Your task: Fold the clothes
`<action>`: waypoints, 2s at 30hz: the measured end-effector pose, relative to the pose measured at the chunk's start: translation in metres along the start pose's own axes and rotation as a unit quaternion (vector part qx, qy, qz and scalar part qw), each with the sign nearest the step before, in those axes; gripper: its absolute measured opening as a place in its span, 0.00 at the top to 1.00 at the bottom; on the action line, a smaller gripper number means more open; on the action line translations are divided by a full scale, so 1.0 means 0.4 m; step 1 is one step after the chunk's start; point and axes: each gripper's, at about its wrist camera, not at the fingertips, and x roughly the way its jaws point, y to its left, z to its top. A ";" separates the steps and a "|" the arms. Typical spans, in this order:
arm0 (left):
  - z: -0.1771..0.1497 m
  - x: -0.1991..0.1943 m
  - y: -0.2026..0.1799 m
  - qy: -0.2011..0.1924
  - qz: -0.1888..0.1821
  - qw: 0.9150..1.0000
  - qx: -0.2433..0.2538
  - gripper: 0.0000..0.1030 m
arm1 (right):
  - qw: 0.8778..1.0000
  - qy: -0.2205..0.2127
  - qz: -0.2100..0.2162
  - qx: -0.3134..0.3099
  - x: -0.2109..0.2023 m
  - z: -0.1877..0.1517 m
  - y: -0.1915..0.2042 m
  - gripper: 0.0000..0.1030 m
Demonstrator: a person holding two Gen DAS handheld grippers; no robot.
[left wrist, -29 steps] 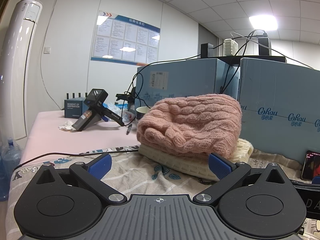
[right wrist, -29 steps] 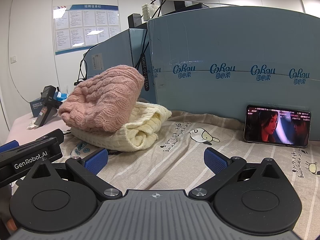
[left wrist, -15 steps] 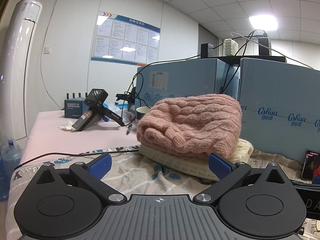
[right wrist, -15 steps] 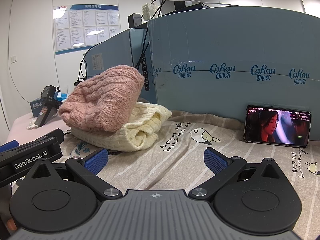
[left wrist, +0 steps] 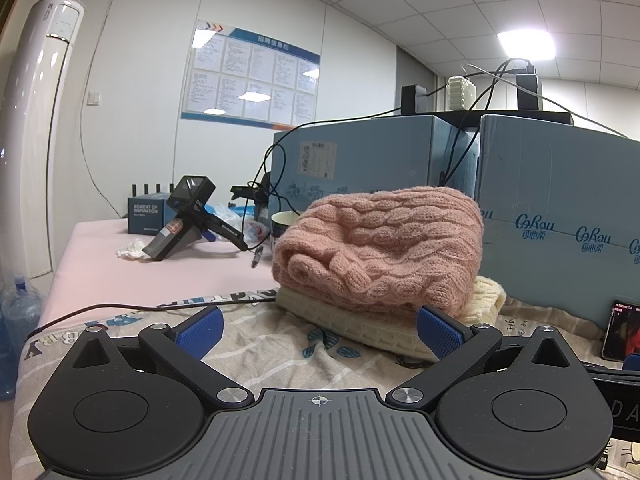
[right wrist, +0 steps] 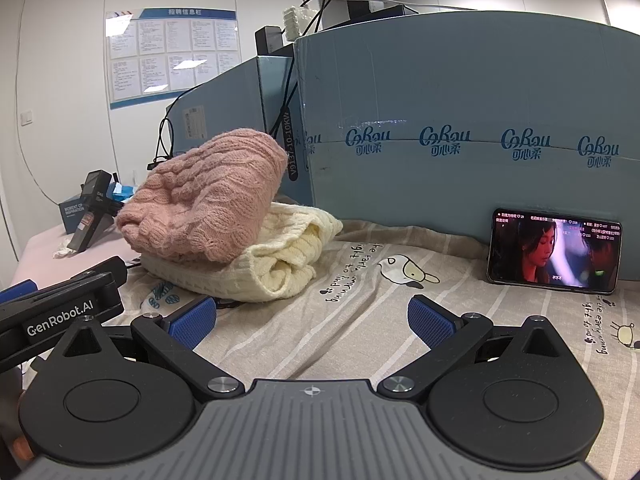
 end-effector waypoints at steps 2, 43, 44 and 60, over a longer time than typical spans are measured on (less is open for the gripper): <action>0.001 -0.001 0.003 -0.001 -0.001 1.000 -0.003 0.00 | 1.000 0.000 -0.001 0.000 0.006 0.000 -0.001 0.00; 0.014 -0.065 0.072 -0.055 -0.097 0.989 -0.093 0.00 | 0.996 -0.030 -0.079 0.020 -0.116 -0.003 0.019 0.00; 0.014 -0.068 0.073 -0.057 -0.101 0.989 -0.095 0.00 | 0.996 -0.032 -0.083 0.023 -0.126 -0.001 0.017 0.00; 0.006 -0.099 0.093 -0.102 -0.203 0.965 -0.130 0.00 | 0.989 -0.076 -0.124 0.031 -0.298 0.005 0.027 0.00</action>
